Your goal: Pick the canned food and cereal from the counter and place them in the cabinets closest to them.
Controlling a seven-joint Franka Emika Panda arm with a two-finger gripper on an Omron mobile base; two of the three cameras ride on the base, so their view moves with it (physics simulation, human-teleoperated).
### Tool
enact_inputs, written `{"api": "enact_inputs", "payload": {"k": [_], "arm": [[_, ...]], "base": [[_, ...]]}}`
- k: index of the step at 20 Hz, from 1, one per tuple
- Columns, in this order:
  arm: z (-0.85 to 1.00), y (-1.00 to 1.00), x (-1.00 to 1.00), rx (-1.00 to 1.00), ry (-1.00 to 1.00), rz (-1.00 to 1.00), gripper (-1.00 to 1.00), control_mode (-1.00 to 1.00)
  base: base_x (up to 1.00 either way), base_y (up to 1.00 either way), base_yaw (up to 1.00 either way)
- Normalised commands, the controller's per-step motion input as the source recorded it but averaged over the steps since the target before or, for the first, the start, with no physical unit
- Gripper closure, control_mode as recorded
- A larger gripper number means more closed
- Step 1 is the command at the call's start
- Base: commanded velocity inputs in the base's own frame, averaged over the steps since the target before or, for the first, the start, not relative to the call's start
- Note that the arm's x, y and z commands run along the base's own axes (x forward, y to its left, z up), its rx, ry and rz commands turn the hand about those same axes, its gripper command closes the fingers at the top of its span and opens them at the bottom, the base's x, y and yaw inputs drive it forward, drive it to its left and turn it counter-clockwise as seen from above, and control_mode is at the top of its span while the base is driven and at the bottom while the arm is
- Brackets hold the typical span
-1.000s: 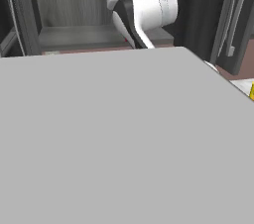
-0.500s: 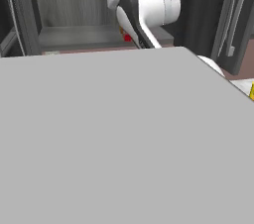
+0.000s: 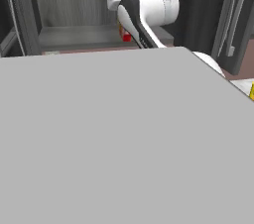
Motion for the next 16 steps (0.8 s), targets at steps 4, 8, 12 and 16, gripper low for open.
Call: {"api": "enact_inputs", "payload": {"k": [4,8,12,16], "arm": [[-0.17,0.00,0.10,-0.03,0.00,0.02,1.00,-1.00],[-0.20,0.00,0.05,-0.05,-0.01,0.01,1.00,-1.00],[-0.07,0.01,0.15,-0.03,-0.07,0.00,1.00,-1.00],[-0.02,0.02,0.23,-0.01,-0.07,0.00,1.00,-1.00]], "base": [[0.00,0.00,0.00],[0.00,0.00,0.00],[0.00,0.00,0.00],[0.00,0.00,0.00]]}}
